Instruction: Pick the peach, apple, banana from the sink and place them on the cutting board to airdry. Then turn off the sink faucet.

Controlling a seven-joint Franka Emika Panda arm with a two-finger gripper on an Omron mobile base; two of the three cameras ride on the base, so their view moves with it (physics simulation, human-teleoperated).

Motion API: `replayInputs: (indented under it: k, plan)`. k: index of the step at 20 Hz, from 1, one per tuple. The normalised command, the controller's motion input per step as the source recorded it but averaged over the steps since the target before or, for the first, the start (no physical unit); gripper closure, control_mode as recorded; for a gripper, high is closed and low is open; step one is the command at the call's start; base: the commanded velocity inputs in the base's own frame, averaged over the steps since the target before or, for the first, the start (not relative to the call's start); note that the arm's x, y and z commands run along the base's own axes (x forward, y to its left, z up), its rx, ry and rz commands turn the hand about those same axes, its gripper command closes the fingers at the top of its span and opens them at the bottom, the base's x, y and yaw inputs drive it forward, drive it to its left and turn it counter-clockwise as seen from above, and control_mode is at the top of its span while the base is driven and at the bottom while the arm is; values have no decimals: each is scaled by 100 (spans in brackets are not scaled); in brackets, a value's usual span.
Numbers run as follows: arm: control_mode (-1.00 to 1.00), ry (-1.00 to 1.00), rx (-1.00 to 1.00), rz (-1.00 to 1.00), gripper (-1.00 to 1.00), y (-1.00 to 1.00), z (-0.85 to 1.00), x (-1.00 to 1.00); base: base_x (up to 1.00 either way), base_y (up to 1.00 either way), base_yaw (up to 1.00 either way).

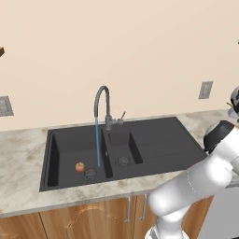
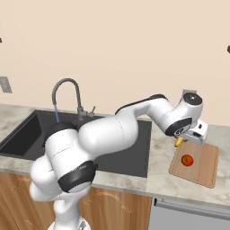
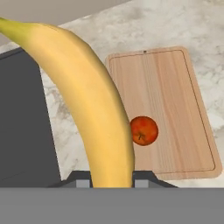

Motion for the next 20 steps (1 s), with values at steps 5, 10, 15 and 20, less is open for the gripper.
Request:
replayInputs:
  k: [5, 10, 15, 20]
  plan:
    - [-100, 0, 0, 0, 100, -4, -7, 12, 0, 0, 0]
    - [-100, 2, 0, 0, 100, -4, -16, 16, 0, 0, 0]
    - [-100, 3, 0, 0, 100, -7, -24, 15, 0, 0, 0]
    - [-100, 0, 0, 1, 100, -10, -14, 12, 0, 0, 0]
